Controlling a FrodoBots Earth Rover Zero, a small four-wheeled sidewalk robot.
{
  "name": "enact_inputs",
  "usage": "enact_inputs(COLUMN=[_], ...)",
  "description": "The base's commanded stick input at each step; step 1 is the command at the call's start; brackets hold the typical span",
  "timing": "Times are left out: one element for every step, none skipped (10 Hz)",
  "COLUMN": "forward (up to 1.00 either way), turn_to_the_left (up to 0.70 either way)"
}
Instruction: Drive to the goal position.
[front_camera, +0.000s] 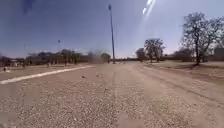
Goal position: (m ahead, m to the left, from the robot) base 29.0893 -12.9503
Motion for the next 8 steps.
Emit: enact_inputs(forward=[1.00, 1.00, 1.00, 1.00, 1.00, 1.00, 1.00, 1.00], turn_to_the_left=[0.00, 0.00, 0.00, 0.00, 0.00, 0.00, 0.00, 0.00])
